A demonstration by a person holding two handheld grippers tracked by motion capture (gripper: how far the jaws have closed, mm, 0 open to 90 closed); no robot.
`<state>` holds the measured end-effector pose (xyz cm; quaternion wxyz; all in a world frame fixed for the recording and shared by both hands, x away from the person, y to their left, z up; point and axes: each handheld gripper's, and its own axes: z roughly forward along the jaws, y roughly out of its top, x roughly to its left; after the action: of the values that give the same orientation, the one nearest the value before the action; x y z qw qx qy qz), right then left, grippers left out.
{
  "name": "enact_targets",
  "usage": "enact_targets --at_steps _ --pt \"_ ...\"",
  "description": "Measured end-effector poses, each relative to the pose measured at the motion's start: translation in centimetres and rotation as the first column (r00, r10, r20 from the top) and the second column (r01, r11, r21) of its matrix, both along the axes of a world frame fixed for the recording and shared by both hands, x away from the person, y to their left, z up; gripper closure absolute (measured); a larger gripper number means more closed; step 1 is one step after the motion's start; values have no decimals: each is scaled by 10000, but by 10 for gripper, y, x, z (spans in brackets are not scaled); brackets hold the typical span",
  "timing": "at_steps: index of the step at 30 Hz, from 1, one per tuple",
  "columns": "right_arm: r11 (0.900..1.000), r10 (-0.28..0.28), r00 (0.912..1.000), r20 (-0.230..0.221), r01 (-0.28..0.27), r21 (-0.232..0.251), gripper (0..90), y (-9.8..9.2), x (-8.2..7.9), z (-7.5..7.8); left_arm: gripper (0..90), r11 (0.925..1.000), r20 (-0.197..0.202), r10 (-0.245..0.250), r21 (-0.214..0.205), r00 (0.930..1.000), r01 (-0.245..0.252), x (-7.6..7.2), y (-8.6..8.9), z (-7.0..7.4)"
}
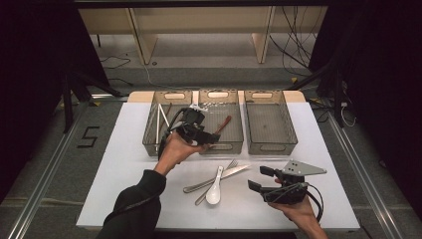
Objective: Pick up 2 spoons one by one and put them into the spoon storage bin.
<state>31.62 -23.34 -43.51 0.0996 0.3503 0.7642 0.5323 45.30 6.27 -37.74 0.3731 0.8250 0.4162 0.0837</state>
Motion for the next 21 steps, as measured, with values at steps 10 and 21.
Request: enact_targets --at_steps 10,21 --pt "10000 -55 10000 54 55 -32 293 -1 0 0 249 9999 -407 -106 111 9991 111 -28 2 -28" --pt "10000 -81 9999 65 81 -50 293 -1 -1 0 227 9996 -273 -140 240 9995 146 -46 3 -33"
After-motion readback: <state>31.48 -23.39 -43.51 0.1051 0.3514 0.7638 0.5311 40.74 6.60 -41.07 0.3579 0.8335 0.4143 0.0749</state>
